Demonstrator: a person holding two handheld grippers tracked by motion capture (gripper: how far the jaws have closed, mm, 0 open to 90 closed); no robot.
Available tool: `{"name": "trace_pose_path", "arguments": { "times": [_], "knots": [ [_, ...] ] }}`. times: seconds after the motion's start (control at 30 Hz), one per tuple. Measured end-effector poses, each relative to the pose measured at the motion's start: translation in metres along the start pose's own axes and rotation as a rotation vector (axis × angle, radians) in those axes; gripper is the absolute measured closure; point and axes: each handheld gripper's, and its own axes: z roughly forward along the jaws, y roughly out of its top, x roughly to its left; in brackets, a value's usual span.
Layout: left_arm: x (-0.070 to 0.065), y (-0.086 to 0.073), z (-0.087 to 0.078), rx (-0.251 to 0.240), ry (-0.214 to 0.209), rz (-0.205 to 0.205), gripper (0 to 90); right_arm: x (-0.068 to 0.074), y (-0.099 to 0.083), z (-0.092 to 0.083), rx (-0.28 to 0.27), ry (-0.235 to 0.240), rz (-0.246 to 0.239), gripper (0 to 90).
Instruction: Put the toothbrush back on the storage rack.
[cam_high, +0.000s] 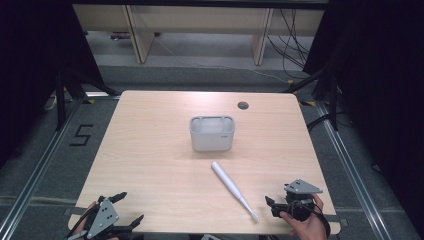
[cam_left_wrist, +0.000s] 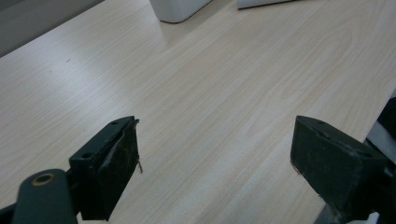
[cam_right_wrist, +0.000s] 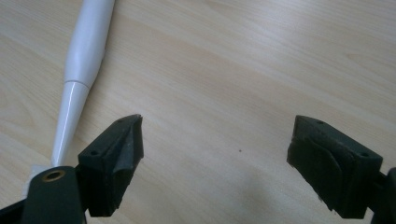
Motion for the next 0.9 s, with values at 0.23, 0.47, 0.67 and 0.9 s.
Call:
{"name": "trace_pose_path", "arguments": {
  "times": [0.23, 0.47, 0.67, 0.9],
  "knots": [
    [-0.001, 0.000, 0.001, -0.003, 0.002, -0.005, 14.8, -0.002, 0.000, 0.002, -0.021, 0.000, -0.037, 18.7],
    [-0.002, -0.001, 0.001, -0.011, 0.004, -0.016, 14.8, 0.005, 0.006, -0.003, -0.030, 0.044, -0.019, 37.2],
    [-0.001, 0.000, 0.001, -0.008, 0.002, -0.015, 14.8, 0.013, 0.014, -0.010, -0.076, 0.078, -0.067, 63.1],
    [0.000, 0.000, 0.001, -0.008, 0.003, -0.015, 14.8, 0.031, 0.021, -0.005, -0.100, 0.156, -0.132, 82.5]
  ]
}}
